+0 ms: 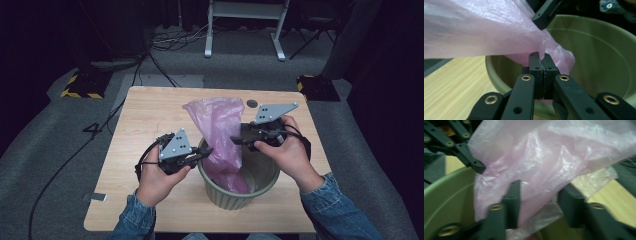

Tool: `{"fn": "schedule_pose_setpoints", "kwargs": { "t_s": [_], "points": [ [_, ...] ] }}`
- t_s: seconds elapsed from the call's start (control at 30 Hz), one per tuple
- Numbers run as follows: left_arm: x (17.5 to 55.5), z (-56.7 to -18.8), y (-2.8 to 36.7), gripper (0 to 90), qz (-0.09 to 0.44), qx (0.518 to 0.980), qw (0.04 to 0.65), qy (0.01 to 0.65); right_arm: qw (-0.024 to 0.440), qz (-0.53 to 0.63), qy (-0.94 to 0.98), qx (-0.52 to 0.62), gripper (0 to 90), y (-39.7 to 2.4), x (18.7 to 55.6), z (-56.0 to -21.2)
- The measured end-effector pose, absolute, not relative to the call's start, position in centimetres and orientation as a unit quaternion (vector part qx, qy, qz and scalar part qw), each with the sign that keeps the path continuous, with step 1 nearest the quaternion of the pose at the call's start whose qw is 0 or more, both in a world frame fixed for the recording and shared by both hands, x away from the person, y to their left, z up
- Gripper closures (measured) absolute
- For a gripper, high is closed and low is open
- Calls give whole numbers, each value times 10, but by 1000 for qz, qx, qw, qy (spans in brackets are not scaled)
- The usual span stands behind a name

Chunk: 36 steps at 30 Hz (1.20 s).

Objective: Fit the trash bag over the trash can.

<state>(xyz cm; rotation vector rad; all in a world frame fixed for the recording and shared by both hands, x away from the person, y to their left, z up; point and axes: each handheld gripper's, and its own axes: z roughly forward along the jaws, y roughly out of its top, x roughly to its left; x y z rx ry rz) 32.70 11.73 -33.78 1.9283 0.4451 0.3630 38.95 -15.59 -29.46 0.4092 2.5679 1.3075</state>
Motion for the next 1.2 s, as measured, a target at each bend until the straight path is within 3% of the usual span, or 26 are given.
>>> {"fn": "schedule_pose_setpoints", "kwargs": {
  "t_s": [0.07,0.17,0.23,0.33,0.43,0.53,0.63,0.73,0.93,1.1,1.2],
  "points": [
    [327,-338,118,758,153,804,539,198,108,448,879,123,891,-156,386,-296],
    [327,-337,120,509,169,795,539,219,127,444,881,102,900,-156,376,-295],
    [326,-334,121,441,185,793,537,222,138,437,884,91,900,-156,368,-294],
    [324,-329,119,429,187,789,542,220,150,419,893,67,900,-152,356,-296],
    [325,-327,117,453,191,787,541,226,146,408,900,44,900,-145,346,-300],
    [326,-327,115,583,187,791,538,226,140,407,902,30,900,-140,340,-304],
    [326,-329,116,802,183,800,528,218,134,408,903,19,900,-137,335,-308],
    [326,-332,118,889,190,798,529,218,130,409,903,14,888,-138,330,-308],
    [326,-335,124,900,190,793,535,220,123,411,903,27,849,-151,326,-305],
    [324,-335,124,894,188,793,539,214,102,418,900,65,603,-163,324,-303],
    [322,-334,126,888,190,792,540,211,131,419,895,83,556,-177,322,-295]
  ]
}}
